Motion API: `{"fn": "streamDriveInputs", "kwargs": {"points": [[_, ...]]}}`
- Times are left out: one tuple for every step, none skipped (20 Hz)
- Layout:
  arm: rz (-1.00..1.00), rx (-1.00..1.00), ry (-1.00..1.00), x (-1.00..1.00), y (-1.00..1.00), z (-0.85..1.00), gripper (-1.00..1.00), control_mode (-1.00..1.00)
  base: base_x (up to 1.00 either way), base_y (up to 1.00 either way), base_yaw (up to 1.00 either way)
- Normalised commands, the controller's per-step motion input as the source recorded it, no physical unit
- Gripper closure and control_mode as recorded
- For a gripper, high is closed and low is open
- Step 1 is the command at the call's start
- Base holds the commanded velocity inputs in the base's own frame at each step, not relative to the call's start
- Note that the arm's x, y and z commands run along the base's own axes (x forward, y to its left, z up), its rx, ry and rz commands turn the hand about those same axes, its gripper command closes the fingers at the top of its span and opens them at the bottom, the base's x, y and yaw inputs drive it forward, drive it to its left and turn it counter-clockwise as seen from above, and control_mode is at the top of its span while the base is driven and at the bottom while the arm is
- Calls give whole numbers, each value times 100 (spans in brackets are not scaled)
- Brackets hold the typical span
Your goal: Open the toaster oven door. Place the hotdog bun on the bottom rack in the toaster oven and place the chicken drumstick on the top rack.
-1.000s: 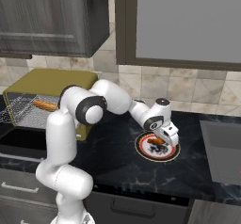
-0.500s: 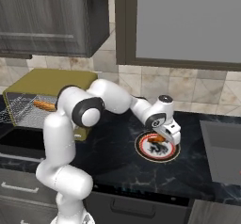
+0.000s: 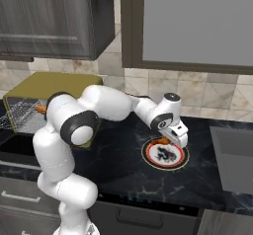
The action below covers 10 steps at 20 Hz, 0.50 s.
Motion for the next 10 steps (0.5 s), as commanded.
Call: {"fn": "streamDriveInputs", "kwargs": {"points": [[0,0,-12,-36,43,24,100,-100,0,0,0],[0,0,-11,-36,42,27,100,-100,0,0,0],[0,0,-9,-35,41,29,100,-100,0,0,0],[0,0,-8,-35,40,32,100,-100,0,0,0],[0,0,-7,-31,39,36,100,-100,0,0,0],[0,0,-8,-30,38,39,100,-100,0,0,0],[0,0,-6,-32,39,39,100,-100,0,0,0],[0,-1,-3,-34,42,36,100,-100,0,0,0],[0,-4,-9,-36,47,33,100,-100,0,0,0],[0,-3,-9,-36,49,31,100,-100,0,0,0]]}}
